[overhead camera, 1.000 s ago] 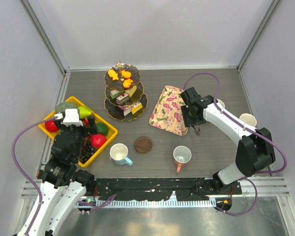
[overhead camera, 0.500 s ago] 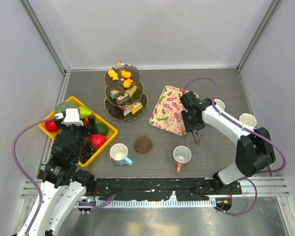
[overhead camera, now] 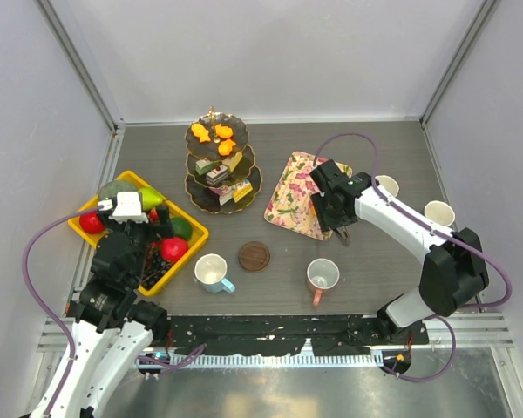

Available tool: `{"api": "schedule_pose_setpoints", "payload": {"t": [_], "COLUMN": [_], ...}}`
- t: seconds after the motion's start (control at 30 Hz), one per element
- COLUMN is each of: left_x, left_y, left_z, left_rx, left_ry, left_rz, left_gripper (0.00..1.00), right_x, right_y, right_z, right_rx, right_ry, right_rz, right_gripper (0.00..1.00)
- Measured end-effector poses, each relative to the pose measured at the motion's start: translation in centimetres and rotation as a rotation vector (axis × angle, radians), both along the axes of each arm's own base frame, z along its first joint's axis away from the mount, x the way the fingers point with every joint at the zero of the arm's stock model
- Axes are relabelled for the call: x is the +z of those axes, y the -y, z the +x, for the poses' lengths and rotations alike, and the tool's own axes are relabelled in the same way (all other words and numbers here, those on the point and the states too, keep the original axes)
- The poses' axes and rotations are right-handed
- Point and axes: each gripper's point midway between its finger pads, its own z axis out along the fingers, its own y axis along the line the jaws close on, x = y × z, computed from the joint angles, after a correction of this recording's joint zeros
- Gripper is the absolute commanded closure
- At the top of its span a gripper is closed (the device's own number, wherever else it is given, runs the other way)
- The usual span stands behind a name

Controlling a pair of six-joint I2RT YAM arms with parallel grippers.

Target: Serve the afternoon tea

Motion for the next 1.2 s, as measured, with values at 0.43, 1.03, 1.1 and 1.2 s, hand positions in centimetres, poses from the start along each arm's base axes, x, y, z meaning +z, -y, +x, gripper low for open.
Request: {"api": "schedule_pose_setpoints", "payload": {"t": [0.43, 1.03, 1.1, 1.2], "left_x": [0.0, 0.0, 0.0, 0.0], "left_y": [0.0, 0.0, 0.0, 0.0], "left_z": [0.0, 0.0, 0.0, 0.0], "left_rx": [0.0, 0.0, 0.0, 0.0], "left_ry": [0.0, 0.0, 0.0, 0.0], "left_rz": [0.0, 0.0, 0.0, 0.0], "left_gripper": [0.01, 0.01, 0.01, 0.01], "right_x": [-0.1, -1.5, -1.2, 0.0], "right_y": [-0.3, 0.2, 0.3, 0.4], "right_z": [-0.5, -0.8, -0.8, -0.6], "right_rx": [0.02, 0.041, 0.043, 0.048], "right_ry": [-0.023, -0.07, -0.066, -0.043], "right_rz": [0.006, -0.056, -0.06, -0.061], "right_gripper": [0.42, 0.62, 0.63, 0.63]}}
